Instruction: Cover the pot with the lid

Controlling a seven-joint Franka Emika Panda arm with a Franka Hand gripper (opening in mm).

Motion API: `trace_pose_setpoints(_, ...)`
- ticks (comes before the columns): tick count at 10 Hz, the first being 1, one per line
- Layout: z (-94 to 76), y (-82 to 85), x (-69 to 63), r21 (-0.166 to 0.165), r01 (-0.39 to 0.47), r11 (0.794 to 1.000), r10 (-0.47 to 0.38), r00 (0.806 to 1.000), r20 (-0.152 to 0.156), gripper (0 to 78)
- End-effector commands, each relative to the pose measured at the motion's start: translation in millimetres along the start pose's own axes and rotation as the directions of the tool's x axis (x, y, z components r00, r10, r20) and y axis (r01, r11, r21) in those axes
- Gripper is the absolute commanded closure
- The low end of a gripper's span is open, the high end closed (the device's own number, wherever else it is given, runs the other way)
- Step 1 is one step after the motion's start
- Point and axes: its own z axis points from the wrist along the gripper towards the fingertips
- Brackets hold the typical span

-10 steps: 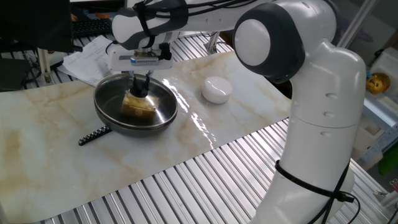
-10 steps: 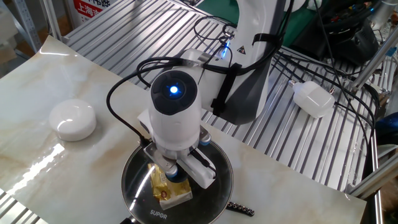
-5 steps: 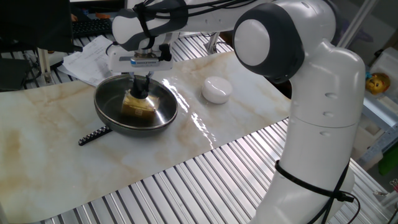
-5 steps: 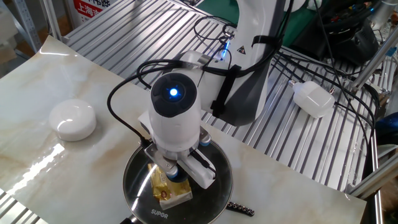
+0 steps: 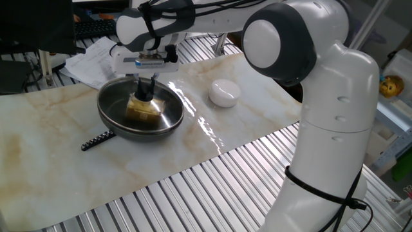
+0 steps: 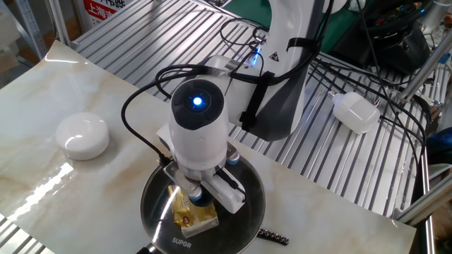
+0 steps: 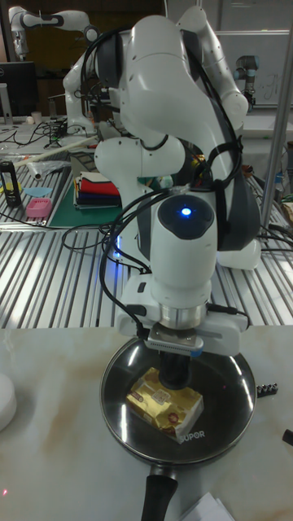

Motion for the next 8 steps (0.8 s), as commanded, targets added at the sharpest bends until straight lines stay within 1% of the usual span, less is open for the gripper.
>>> trace_pose_setpoints(1,-3.9,0.4,-1.5,-0.003,0.000,1.000,0.000,1.000,0.008,75.5)
trace_pose_setpoints(8,-0.7,0.5,-0.1,0.000,0.002,1.000,-0.002,1.000,0.005,75.5)
